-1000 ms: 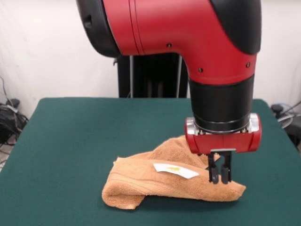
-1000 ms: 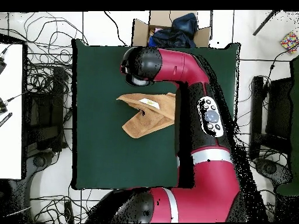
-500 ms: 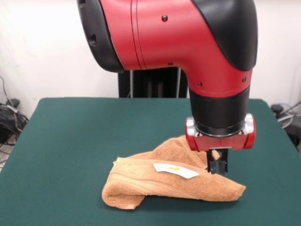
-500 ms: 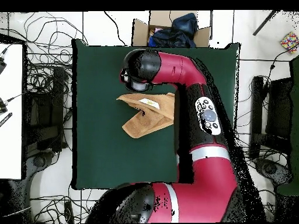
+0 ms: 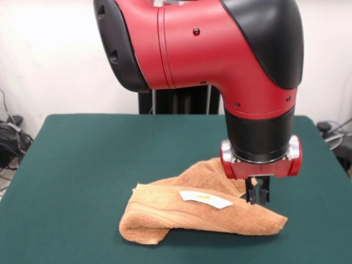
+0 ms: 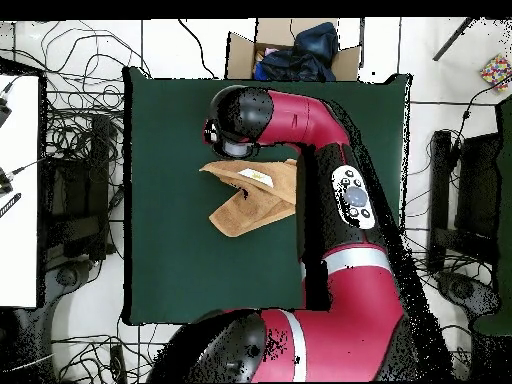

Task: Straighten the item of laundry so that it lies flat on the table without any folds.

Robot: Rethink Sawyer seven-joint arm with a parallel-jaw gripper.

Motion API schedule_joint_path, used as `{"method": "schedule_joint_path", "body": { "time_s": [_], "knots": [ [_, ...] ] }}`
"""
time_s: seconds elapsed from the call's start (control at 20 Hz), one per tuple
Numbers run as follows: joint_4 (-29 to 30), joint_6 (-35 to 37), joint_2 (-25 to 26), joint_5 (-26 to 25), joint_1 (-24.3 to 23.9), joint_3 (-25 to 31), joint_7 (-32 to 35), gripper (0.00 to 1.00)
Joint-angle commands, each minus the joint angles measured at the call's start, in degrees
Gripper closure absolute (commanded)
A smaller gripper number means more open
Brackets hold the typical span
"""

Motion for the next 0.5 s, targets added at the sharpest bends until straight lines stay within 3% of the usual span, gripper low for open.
{"method": "schedule_joint_path", "body": {
  "time_s": [0.05,0.5],
  "knots": [
    [6.38,-1.81,0.34,-0.64,-1.06,4.28,-4.64,1.00],
    [8.91,-7.36,0.78,-1.09,-2.10,5.31,-4.62,1.00]
  ]
}}
